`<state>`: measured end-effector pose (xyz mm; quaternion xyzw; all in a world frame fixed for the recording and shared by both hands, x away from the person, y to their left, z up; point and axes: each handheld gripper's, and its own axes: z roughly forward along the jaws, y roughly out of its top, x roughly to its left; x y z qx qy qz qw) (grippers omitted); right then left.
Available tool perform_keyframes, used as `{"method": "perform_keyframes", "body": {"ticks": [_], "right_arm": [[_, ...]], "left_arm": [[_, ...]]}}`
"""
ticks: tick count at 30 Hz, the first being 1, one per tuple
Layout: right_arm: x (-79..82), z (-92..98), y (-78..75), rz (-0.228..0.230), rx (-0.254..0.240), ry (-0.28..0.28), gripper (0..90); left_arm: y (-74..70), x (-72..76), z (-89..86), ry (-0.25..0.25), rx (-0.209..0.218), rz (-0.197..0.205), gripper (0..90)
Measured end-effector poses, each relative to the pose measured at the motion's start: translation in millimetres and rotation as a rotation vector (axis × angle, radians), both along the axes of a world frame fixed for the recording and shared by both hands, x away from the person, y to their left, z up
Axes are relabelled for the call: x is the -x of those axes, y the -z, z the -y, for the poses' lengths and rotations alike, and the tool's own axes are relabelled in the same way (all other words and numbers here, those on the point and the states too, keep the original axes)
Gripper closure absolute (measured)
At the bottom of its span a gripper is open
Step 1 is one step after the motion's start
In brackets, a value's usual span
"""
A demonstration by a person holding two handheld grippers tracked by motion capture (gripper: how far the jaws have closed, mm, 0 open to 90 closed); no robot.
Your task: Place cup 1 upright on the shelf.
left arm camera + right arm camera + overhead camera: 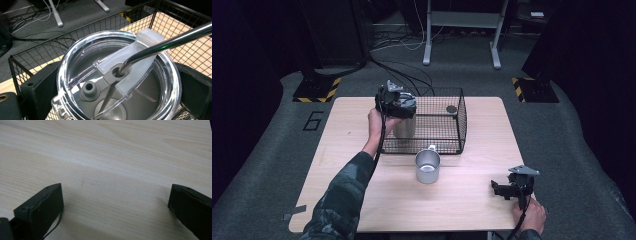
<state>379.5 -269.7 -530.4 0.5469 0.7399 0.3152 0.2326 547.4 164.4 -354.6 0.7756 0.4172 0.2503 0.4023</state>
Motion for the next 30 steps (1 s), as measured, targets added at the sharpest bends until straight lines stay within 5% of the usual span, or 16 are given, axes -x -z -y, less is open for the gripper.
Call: {"method": "perform_keyframes", "body": {"ticks": [19,30], "right_arm": [[-0.1,-0.7,0.0,0.0,-0.006,0.005,0.0],[-0.1,-0.6,0.0,0.0,-0.006,0.004,0.0]], "left_arm": [[24.4,-6.6,4.3,-0.032,-0.059,-0.101,4.0],[22.9,-7.6,3.1,-0.032,-0.071,-0.144,3.7]]}}
